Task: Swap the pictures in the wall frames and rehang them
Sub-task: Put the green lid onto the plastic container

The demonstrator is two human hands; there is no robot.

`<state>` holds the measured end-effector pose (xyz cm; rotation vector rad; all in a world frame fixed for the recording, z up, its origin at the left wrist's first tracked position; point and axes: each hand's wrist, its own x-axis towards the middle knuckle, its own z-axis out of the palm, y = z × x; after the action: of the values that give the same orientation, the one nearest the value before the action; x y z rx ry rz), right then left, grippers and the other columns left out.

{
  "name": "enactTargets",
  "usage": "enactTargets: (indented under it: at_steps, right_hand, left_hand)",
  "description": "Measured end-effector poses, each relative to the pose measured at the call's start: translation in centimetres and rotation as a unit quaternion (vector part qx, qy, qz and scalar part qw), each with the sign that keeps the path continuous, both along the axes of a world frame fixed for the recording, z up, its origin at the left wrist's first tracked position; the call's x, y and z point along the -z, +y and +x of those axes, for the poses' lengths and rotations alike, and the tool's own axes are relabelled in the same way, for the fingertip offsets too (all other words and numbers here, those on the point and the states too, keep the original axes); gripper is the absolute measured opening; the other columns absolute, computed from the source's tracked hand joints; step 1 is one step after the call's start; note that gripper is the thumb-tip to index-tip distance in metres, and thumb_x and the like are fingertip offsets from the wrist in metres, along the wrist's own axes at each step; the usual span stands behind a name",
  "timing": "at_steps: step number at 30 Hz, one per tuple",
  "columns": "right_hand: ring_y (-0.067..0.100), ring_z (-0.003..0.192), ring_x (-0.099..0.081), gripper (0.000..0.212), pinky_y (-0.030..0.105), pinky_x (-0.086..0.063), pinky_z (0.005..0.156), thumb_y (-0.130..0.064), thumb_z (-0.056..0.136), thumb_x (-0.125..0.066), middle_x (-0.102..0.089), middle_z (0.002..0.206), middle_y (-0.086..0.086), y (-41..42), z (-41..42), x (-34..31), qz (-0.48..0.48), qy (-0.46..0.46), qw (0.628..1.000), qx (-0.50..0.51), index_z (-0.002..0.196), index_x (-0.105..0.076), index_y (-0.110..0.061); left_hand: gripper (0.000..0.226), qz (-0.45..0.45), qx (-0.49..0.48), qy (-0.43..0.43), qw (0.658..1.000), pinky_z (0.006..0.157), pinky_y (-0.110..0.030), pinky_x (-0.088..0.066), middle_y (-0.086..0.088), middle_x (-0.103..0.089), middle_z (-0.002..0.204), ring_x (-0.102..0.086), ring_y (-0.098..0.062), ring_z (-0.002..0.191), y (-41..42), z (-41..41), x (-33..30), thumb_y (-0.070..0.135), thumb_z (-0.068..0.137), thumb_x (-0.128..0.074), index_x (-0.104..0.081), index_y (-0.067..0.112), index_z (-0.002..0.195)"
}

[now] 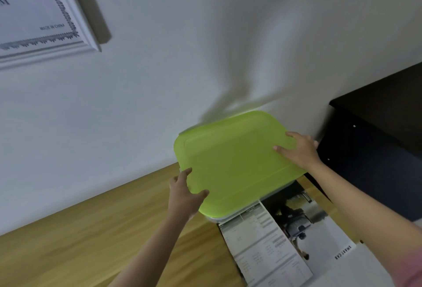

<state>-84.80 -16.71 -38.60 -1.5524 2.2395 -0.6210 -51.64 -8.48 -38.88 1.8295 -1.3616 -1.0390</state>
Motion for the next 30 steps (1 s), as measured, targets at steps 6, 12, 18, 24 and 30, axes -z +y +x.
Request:
enactTargets:
  at_steps: [6,12,18,24,30]
  right_hand:
    - [0.035,0.123,-0.036,0.080,0.035,-0.027,0.101,-0.070,0.064,-0.068,-0.052,0.124,0.019,3.4,4.5,-1.5,-0.010,0.012,1.000,0.001,0.129,-0.052,-0.027]
    - [0.038,0.127,-0.034,0.077,0.043,-0.035,0.098,-0.066,0.064,-0.070,-0.048,0.127,0.021,7.0,13.1,-1.6,-0.003,0.006,1.000,-0.016,0.129,-0.052,-0.028]
    - [0.037,0.128,-0.028,0.071,0.044,-0.038,0.097,-0.054,0.071,-0.073,-0.040,0.129,0.019,11.3,24.4,-1.2,0.013,-0.031,0.999,-0.026,0.132,-0.050,-0.025]
    - [0.036,0.126,-0.029,0.074,0.038,-0.035,0.097,-0.053,0.071,-0.073,-0.043,0.126,0.018,13.6,32.7,0.4,0.031,-0.033,0.997,-0.060,0.133,-0.048,-0.023]
    - [0.036,0.127,-0.031,0.074,0.038,-0.035,0.099,-0.052,0.072,-0.073,-0.040,0.133,0.017,14.8,37.5,3.5,0.077,-0.050,0.994,-0.060,0.135,-0.046,-0.023]
  left_hand:
    - [0.079,-0.012,0.006,-0.019,1.000,0.079,-0.028,-0.043,-0.007,-0.033,0.132,-0.045,-0.018,0.094,2.9,4.6,-1.1,0.018,0.072,-0.078,-0.038,0.030,0.139]
    - [0.081,0.015,-0.018,-0.021,1.000,0.085,-0.027,-0.038,-0.010,-0.033,0.133,-0.039,-0.016,0.096,7.7,12.2,-1.1,0.014,0.072,-0.077,-0.036,0.028,0.141]
    - [0.080,0.056,-0.063,-0.021,0.996,0.099,-0.038,-0.040,-0.015,-0.030,0.137,-0.043,-0.032,0.121,12.1,21.9,0.3,0.013,0.073,-0.077,-0.037,0.029,0.140]
    - [0.084,0.072,-0.093,-0.052,0.992,0.102,-0.042,-0.038,-0.017,-0.035,0.136,-0.042,-0.033,0.123,14.9,30.1,1.2,0.018,0.067,-0.083,-0.040,0.026,0.139]
    - [0.090,0.107,-0.090,-0.065,0.988,0.105,-0.044,-0.036,-0.017,-0.034,0.137,-0.040,-0.034,0.125,15.3,35.0,2.9,0.018,0.062,-0.086,-0.040,0.024,0.139]
